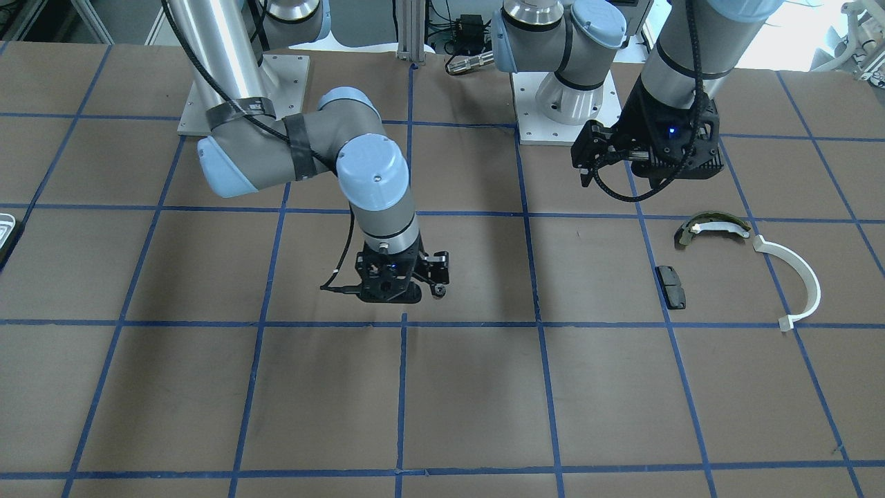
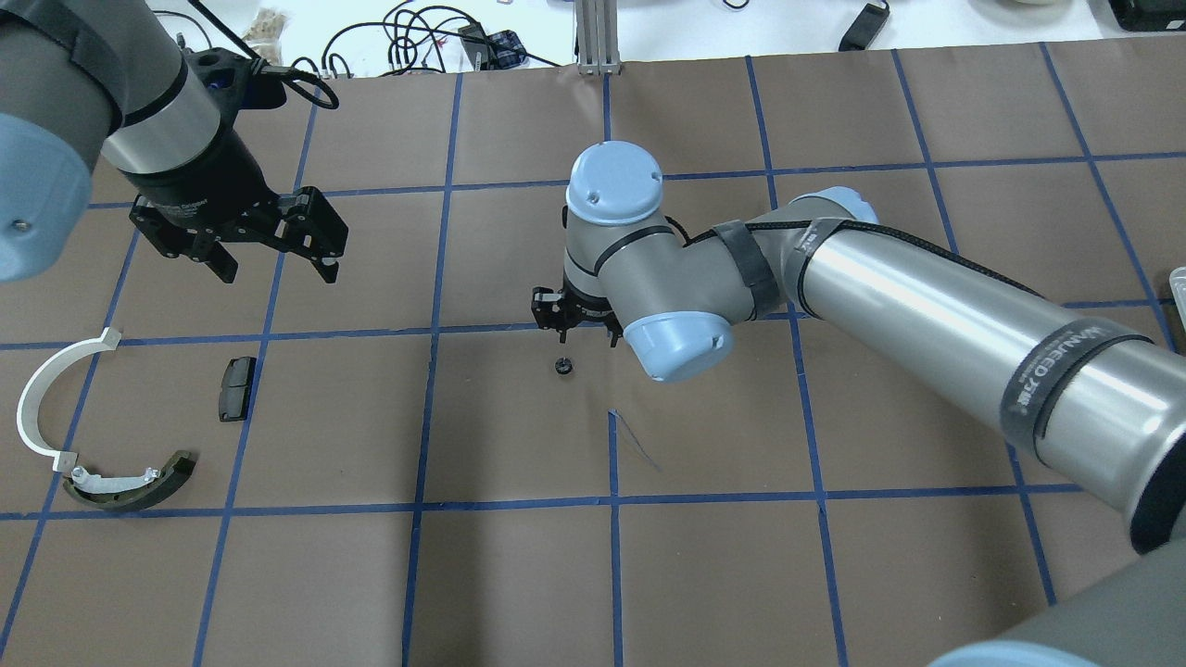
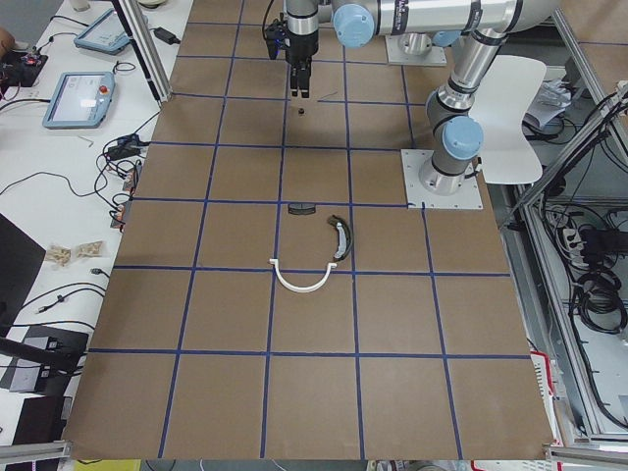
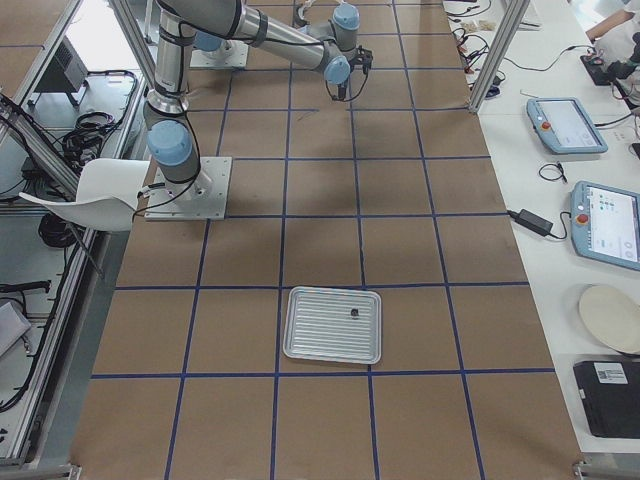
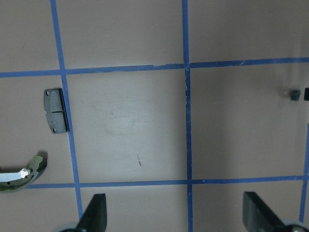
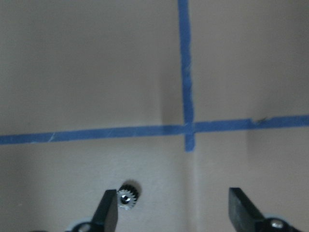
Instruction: Place bearing gear from tray to pile
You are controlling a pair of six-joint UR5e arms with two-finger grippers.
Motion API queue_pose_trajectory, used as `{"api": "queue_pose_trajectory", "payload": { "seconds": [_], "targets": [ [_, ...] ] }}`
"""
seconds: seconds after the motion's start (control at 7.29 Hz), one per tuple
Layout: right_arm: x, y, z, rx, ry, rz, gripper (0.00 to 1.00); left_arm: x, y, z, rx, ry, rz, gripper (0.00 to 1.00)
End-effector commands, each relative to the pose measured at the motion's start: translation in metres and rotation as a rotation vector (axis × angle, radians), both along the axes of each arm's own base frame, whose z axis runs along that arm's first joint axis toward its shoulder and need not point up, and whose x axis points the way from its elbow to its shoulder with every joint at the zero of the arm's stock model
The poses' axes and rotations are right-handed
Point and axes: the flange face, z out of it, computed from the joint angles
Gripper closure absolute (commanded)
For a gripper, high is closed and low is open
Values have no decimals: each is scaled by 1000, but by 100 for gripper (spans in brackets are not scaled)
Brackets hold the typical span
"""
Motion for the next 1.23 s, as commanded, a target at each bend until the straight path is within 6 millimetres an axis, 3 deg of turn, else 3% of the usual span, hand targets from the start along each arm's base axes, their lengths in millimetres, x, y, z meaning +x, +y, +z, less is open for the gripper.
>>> {"api": "queue_pose_trajectory", "payload": {
  "seconds": [0.0,0.14,0.27,0.41,0.69,0.82,0.96,1.1],
  "targets": [
    [-151,-37,39,68,15,111,0,-1,-5,-22,19,9,18,0],
    [-239,-48,64,41,14,134,0,-5,-17,-44,-13,14,36,0],
    [-325,-46,77,56,29,87,0,-19,-18,-67,2,37,13,0],
    [-400,-37,77,87,99,134,0,-53,-24,-80,-31,51,16,0],
    [-554,-12,101,102,240,157,0,-108,-34,-122,-26,48,1,0],
    [-616,8,99,101,226,204,0,-135,-37,-146,-19,46,-8,0],
    [-668,27,83,110,217,181,0,-159,-40,-171,-19,43,11,0],
    [-704,25,57,71,260,228,0,-170,-45,-195,-16,42,10,0]
  ]
}}
